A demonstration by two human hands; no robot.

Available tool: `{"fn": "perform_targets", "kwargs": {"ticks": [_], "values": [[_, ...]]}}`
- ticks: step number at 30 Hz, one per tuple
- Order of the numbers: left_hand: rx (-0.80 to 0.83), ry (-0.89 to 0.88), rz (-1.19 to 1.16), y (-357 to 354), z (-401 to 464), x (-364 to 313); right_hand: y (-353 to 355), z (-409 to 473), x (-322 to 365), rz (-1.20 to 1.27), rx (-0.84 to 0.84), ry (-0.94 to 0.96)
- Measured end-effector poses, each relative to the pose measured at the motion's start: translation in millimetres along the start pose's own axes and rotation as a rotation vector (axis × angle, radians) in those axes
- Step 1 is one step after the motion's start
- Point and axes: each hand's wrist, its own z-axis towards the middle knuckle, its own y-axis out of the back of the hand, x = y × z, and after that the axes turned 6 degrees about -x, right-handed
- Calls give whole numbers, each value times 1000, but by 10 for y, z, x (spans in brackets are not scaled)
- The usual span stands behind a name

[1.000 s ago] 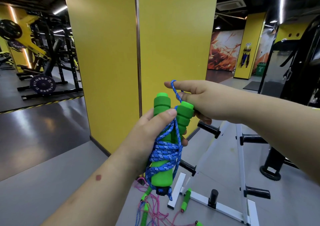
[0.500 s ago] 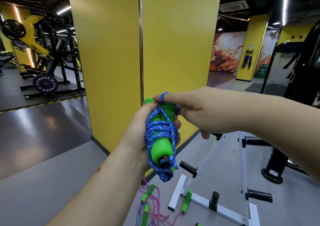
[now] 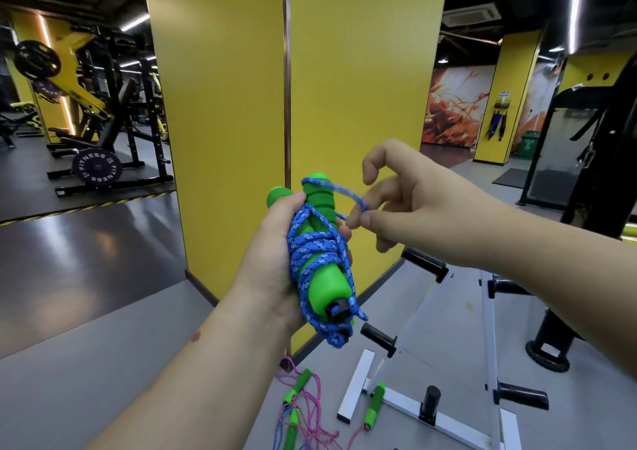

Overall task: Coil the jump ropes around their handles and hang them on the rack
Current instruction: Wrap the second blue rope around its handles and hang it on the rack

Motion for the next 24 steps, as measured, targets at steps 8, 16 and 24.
{"fn": "perform_targets", "kwargs": {"ticks": [8,16,24], "values": [[-31,6,-7,57,74,69,-23,78,-91,-48,-1,-25],[-9,43,-8,64,78,139,-1,96,-254,-614,80,247],[45,-35,117,63,52,154,-17,36,-235,-833,171,390]]}}
